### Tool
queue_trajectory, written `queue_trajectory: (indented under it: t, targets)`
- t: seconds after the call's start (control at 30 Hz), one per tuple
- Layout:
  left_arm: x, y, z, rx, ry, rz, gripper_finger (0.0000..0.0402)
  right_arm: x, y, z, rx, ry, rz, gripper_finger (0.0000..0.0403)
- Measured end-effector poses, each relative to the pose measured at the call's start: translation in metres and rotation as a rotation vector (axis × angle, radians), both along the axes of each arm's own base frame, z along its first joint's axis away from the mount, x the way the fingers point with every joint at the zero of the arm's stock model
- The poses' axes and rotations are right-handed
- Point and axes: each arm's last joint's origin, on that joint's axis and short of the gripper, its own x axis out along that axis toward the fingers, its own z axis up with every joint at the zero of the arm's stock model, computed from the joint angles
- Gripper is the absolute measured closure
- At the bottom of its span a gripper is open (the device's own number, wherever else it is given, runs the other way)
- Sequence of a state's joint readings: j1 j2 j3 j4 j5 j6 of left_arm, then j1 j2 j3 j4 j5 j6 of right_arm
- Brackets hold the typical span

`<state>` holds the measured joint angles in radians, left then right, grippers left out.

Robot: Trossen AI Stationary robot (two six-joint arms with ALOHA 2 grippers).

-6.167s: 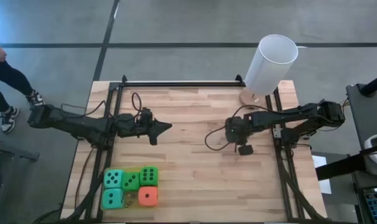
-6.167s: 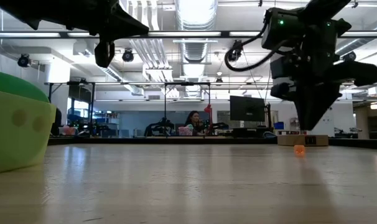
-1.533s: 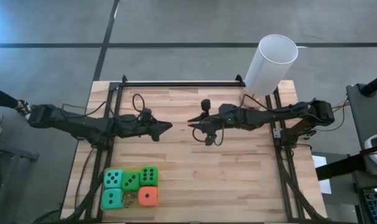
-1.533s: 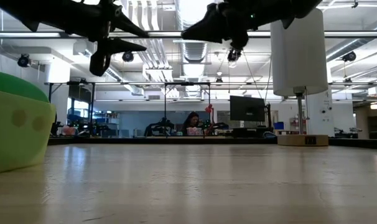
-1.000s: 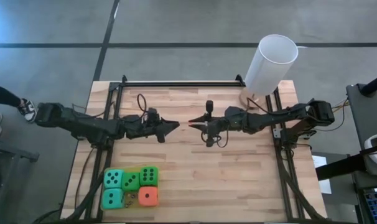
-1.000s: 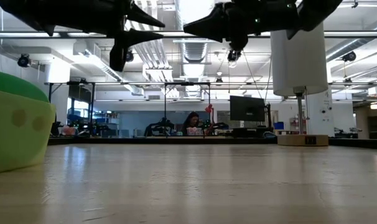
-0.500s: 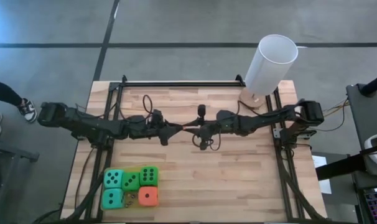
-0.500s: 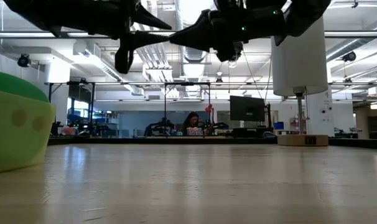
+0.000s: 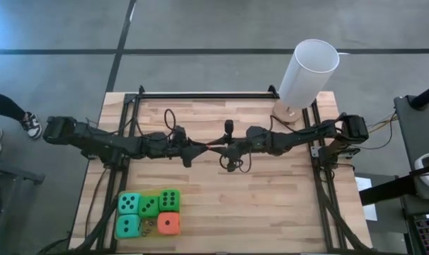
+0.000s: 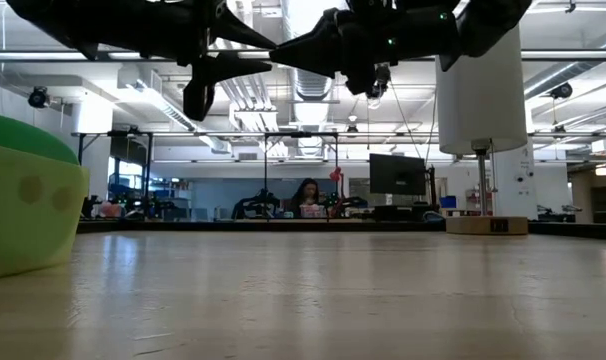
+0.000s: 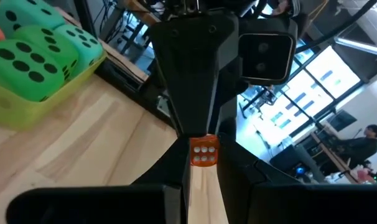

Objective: Pick & Place Dice
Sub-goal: Put the orange dice into the yellow bin

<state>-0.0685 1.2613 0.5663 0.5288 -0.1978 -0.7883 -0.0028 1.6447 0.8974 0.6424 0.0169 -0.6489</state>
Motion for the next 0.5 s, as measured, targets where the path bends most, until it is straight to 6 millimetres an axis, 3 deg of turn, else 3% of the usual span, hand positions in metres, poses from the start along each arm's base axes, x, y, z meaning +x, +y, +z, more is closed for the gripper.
queue_trajectory:
  t: [0.5]
  targets:
    - [0.0004,-0.0002,0.0032,-0.004,-0.033,-0.004,0.0268,0.0001,0.0065,0.0026,-0.011,-0.027,0.017,0.0353]
